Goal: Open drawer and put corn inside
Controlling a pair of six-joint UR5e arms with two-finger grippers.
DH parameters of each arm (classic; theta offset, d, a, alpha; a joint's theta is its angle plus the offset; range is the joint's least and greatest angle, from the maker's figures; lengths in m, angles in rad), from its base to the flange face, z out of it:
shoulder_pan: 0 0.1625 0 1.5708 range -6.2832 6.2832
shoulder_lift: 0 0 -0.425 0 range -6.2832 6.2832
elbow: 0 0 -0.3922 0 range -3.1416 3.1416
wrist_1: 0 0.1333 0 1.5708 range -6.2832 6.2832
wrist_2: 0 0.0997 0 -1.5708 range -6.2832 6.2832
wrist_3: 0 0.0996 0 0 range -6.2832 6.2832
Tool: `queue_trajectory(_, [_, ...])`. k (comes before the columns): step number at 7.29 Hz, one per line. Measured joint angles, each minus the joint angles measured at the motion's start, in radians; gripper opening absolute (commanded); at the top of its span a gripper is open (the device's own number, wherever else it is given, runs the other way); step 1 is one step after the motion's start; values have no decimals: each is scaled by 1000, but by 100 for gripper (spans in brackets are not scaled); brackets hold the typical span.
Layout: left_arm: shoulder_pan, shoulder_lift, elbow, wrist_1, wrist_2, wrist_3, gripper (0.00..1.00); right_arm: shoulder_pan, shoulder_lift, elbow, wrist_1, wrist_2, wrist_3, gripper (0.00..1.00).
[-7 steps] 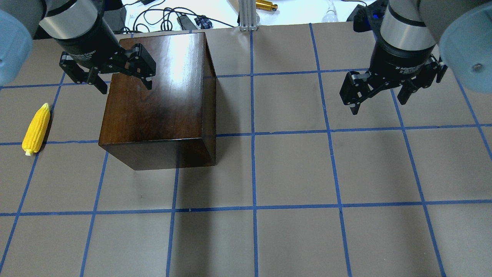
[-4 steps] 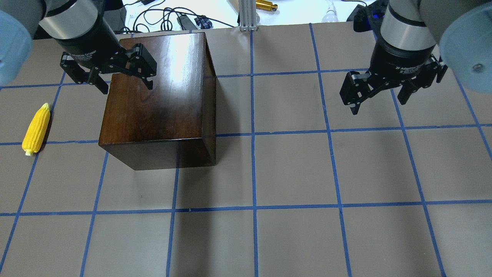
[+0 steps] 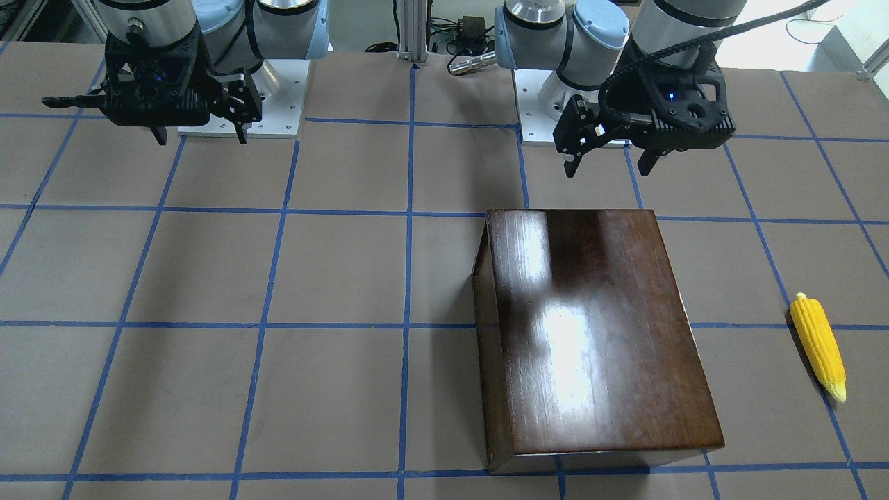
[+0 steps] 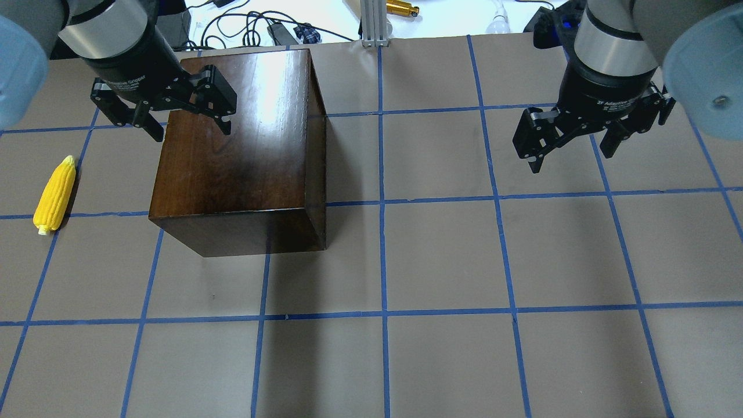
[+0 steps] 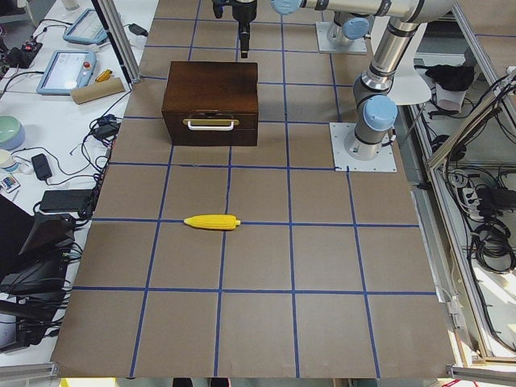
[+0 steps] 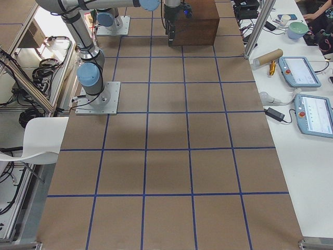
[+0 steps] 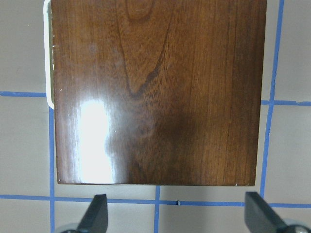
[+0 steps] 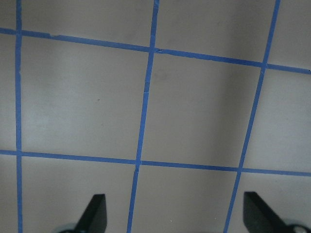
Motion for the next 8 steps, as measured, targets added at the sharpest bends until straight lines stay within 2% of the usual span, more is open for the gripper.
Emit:
queue_trajectory(5, [19, 14, -3, -1, 13, 27, 100, 0, -1, 0, 0, 0, 0, 100])
queue_trajectory(6, [49, 18, -2, 1, 16, 63, 100, 0, -1, 0, 0, 0, 0, 100])
queue_trajectory(8, [192, 19, 4, 3, 12, 120, 100, 0, -1, 0, 0, 0, 1, 100])
